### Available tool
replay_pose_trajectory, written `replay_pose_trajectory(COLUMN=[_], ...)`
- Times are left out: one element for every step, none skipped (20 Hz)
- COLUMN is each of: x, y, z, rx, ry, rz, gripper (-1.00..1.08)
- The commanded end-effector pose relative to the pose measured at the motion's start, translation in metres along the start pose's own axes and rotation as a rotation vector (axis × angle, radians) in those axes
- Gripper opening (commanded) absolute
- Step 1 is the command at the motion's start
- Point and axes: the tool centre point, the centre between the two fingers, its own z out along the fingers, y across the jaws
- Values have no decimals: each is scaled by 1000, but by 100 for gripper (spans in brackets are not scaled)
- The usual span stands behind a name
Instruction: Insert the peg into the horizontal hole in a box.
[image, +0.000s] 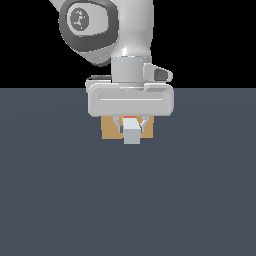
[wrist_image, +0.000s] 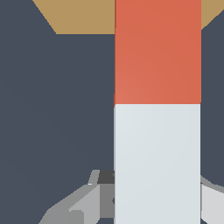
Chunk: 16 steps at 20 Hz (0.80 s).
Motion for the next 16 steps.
replay_pose_trajectory(x=[7, 12, 17, 23, 30, 38, 46, 56, 64, 72, 80, 86, 91, 96, 100, 103], y=[1, 0, 0, 0, 0, 0, 0, 0, 0, 0, 0, 0, 0, 0, 0, 0], z=[-1, -1, -2, -2, -2, -2, -2, -2, -2, -2, -3, -3, -3, -3, -3, -3], rx=[-3, -3, -4, -4, -4, -4, -4, -4, -5, -5, -5, -5, -5, -6, -6, -6], ry=[0, 0, 0, 0, 0, 0, 0, 0, 0, 0, 0, 0, 0, 0, 0, 0], rz=[-1, -1, -1, -1, -1, -1, -1, -1, -2, -2, -2, -2, -2, -1, -1, -1], gripper=[-100, -100, -100, -100, -100, -100, -100, -100, -100, -100, -100, -100, -100, -100, -100, -100])
